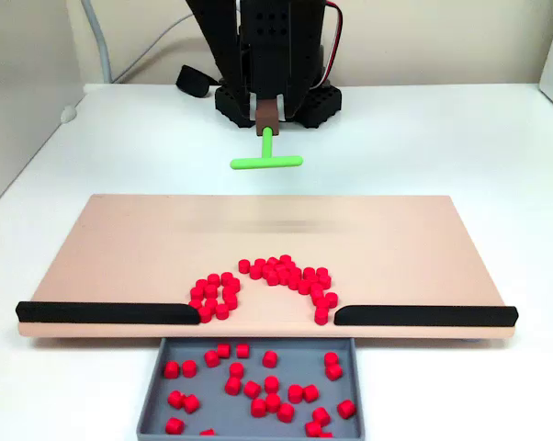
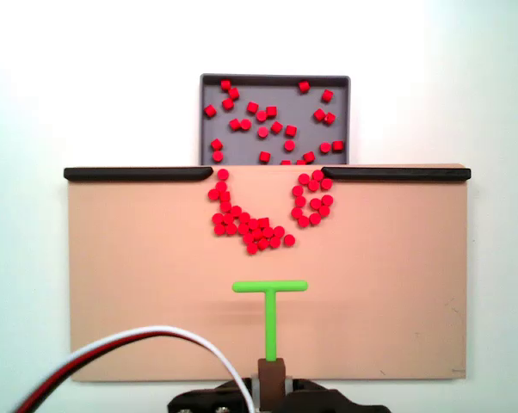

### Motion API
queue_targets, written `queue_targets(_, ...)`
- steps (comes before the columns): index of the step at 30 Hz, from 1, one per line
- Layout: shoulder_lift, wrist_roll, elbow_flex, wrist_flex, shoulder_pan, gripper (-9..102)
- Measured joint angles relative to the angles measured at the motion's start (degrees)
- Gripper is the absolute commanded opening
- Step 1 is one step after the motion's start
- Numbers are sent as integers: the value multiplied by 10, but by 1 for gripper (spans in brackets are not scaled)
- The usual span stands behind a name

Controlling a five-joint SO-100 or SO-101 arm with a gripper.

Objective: Push granules from right to the grey container

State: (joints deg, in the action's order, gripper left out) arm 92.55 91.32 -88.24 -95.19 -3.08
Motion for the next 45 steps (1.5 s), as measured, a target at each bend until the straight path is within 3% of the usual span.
queue_targets(45,-1,18,0,0,-2,0)
